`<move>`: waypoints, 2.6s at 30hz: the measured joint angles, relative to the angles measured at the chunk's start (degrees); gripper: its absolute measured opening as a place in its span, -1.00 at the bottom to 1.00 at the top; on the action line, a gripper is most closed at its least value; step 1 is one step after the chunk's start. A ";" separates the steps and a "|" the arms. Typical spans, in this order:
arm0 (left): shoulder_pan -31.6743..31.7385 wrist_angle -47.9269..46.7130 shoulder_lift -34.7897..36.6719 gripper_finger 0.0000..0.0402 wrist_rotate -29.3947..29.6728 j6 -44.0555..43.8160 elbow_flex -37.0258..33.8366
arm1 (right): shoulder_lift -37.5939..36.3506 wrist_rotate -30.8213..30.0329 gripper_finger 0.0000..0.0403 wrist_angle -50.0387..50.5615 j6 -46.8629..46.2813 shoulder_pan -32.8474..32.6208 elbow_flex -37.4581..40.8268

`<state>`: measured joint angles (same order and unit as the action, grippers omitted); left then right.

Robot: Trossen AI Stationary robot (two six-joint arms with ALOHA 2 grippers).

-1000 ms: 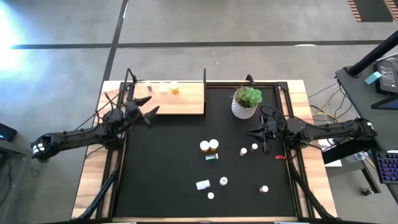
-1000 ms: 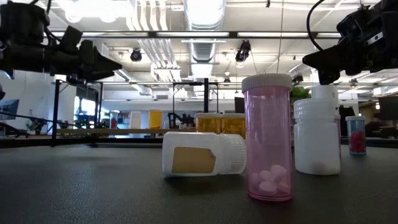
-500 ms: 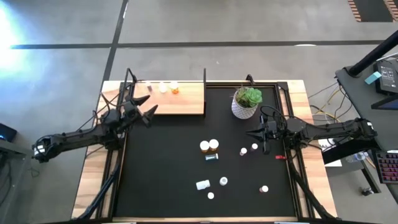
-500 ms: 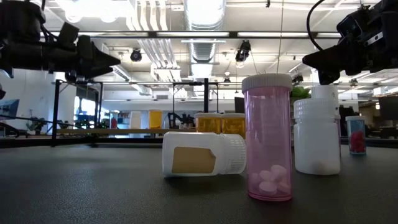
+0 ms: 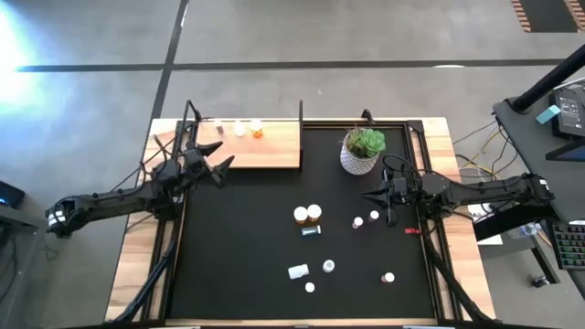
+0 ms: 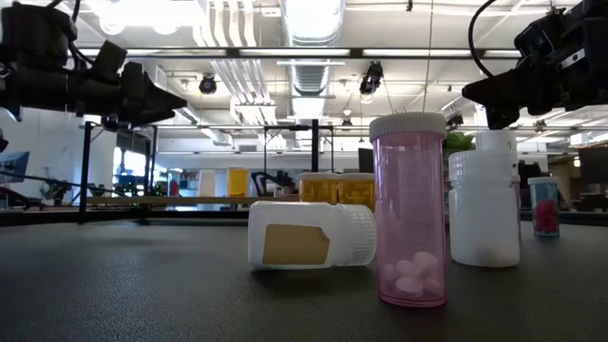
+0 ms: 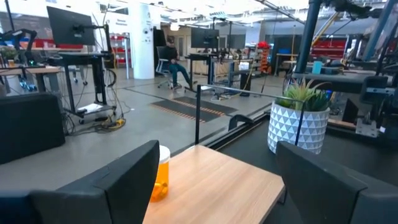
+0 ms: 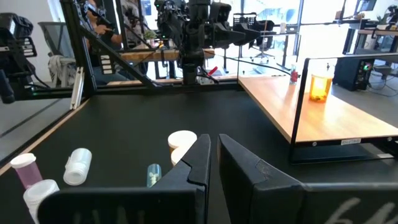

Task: Pick and place medicine bottles onto shelf by color
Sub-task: Put the top pink pill bottle on the shelf

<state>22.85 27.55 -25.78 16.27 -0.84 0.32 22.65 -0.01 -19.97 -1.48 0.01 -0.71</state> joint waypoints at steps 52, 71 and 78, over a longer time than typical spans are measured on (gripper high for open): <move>0.00 0.00 6.80 0.52 -0.04 0.00 -0.07 | 3.38 -10.10 -0.89 -5.57 -15.65 0.02 -5.66; -0.02 0.22 24.43 0.52 0.00 0.02 -0.09 | 28.69 -10.60 -0.89 -3.94 -13.98 0.02 -19.64; -0.04 2.21 24.44 0.52 0.04 0.00 -0.09 | 38.78 -10.53 -0.89 -3.84 -13.48 0.00 -25.62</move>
<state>22.81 29.76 -1.34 16.32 -0.84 0.23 61.44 -10.55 -23.80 -14.96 0.01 -26.32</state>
